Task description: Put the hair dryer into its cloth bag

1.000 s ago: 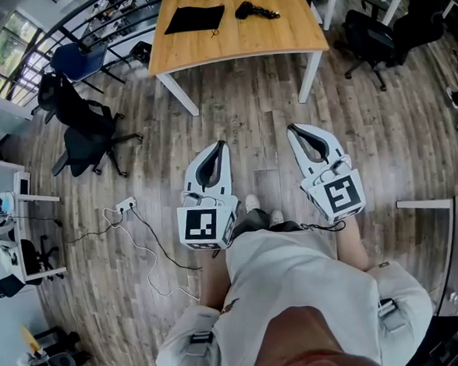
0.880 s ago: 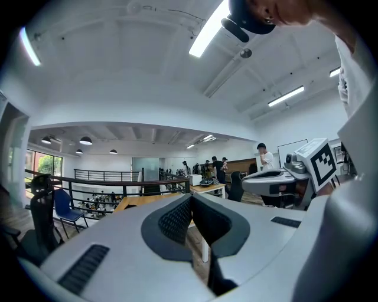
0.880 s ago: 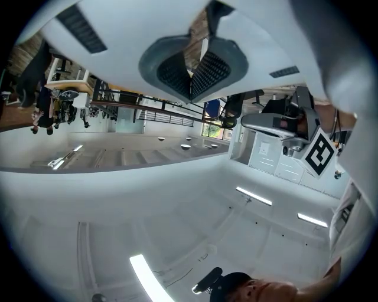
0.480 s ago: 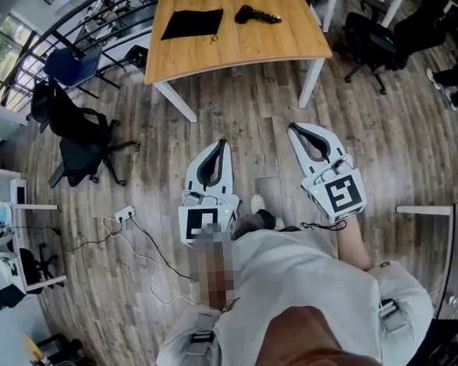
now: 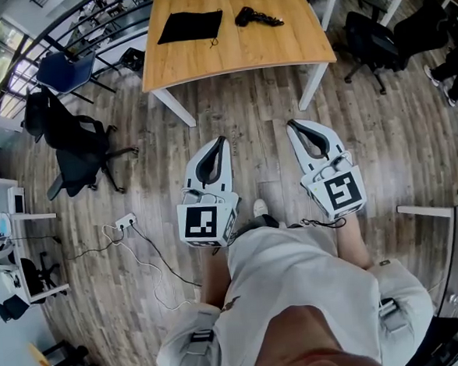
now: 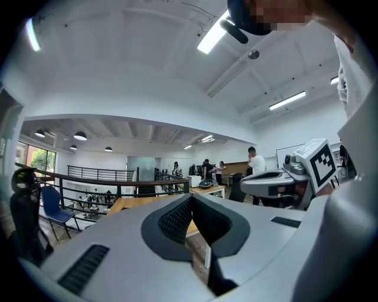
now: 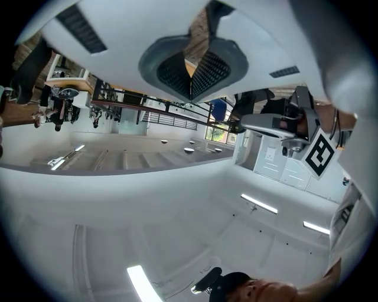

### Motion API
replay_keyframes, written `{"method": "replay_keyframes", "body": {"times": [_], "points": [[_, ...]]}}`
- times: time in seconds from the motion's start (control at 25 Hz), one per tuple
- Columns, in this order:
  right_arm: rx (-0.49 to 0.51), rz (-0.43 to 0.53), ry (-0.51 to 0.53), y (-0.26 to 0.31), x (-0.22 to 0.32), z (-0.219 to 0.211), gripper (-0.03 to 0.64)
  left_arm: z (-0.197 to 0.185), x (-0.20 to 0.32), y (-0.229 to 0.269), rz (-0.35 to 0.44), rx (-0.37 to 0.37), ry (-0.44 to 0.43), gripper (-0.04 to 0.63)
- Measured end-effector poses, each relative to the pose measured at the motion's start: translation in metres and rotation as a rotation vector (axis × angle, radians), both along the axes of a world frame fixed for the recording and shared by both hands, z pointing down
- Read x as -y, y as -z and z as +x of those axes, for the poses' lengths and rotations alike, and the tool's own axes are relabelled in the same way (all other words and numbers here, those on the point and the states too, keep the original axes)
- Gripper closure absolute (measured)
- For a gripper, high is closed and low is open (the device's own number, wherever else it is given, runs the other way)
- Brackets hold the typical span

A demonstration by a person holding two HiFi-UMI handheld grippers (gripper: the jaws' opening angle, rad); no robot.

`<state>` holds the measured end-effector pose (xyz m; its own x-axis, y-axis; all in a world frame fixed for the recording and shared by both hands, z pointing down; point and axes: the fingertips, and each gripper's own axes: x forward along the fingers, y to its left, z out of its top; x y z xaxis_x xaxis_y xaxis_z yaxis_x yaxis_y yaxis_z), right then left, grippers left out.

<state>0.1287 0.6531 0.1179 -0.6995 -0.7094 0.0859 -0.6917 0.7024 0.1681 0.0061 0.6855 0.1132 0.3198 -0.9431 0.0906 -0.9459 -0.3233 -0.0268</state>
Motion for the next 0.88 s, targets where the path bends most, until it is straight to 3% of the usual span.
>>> {"method": "replay_keyframes", "body": {"times": [0.88], "points": [[0.001, -0.016, -0.045, -0.002, 0.075, -0.042, 0.595, -0.031, 0.083, -0.004, -0.007, 0.002, -0.057, 0.576]]}}
